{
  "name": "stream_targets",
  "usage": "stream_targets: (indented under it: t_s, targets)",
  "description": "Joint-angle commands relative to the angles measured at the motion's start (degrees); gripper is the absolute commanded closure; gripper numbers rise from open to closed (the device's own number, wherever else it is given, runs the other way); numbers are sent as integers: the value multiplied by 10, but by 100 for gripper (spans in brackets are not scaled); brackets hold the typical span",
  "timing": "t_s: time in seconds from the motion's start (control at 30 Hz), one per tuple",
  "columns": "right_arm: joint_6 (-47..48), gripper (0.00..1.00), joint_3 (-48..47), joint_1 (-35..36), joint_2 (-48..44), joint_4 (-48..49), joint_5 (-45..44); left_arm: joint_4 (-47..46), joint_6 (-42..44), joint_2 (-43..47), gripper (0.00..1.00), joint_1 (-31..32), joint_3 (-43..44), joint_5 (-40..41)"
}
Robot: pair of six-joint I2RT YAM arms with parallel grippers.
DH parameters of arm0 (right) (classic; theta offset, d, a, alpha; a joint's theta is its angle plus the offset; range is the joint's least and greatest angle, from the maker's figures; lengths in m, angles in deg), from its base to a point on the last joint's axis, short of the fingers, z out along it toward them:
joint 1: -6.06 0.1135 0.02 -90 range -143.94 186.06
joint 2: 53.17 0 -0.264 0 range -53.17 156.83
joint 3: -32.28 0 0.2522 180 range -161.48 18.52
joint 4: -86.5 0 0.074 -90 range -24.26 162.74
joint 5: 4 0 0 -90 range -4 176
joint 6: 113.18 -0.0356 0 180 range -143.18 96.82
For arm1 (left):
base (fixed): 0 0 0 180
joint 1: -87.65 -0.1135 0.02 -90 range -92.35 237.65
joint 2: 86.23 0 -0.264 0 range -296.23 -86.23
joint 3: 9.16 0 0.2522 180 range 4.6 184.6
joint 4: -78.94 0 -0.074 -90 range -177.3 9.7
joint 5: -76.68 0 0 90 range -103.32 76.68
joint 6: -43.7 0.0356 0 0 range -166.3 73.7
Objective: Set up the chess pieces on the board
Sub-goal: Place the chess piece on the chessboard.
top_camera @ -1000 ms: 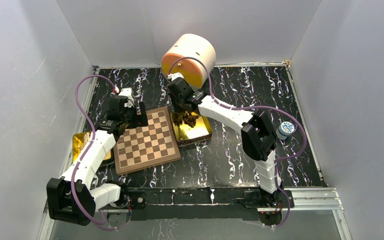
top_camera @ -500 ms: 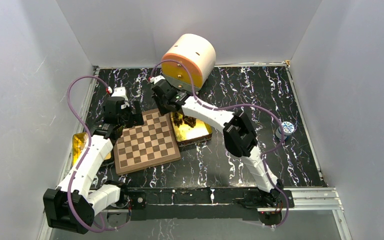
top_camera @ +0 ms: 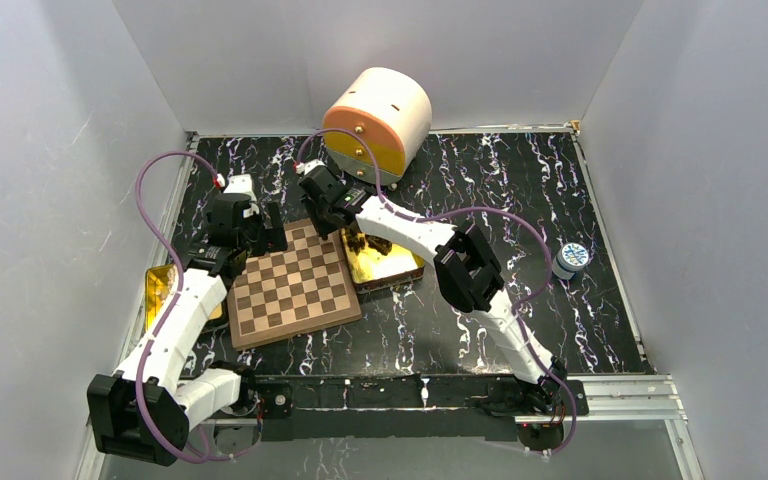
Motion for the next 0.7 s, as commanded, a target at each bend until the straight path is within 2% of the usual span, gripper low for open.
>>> stream_targets:
  t_s: [0.0, 0.23, 0.53, 0.67]
  targets:
    - [-8, 63, -34, 0, -7, 0, 6, 2, 3, 7, 10, 0, 8, 11]
    - [-6, 59, 16, -1, -94, 21, 6, -2, -3, 1, 11, 0, 14, -16]
    - [-14, 55, 263, -1, -299, 110, -15, 30, -15, -45, 13, 0, 68, -90]
    - [-28, 54, 360, 0, -373, 132, -19, 36, -23, -85, 19, 0, 98, -133]
